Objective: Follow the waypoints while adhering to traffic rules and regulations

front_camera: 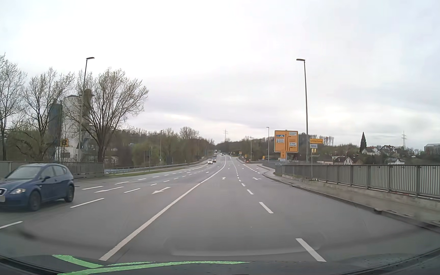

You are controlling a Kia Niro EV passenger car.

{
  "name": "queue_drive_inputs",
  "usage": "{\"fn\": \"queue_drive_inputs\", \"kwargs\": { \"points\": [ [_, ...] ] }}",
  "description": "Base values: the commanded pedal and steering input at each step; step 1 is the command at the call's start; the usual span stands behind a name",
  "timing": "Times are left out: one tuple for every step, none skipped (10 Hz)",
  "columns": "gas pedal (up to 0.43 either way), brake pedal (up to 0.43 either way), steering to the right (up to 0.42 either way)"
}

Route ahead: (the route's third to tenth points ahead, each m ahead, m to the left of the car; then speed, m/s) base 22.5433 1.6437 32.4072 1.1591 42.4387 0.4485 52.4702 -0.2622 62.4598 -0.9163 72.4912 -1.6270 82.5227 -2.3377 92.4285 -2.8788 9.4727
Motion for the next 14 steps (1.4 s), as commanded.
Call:
{"fn": "queue_drive_inputs", "kwargs": {
  "points": [
    [0.157, 0.000, 0.006],
    [0.169, 0.000, 0.006],
    [0.169, 0.000, 0.006],
    [0.169, 0.000, 0.006],
    [0.169, 0.000, 0.006],
    [0.169, 0.000, 0.006],
    [0.169, 0.000, 0.006],
    [0.169, 0.000, 0.006],
    [0.169, 0.000, 0.005],
    [0.169, 0.000, 0.005],
    [0.169, 0.000, 0.005],
    [0.169, 0.000, 0.006],
    [0.169, 0.000, 0.006],
    [0.169, 0.000, 0.006]
  ]
}}
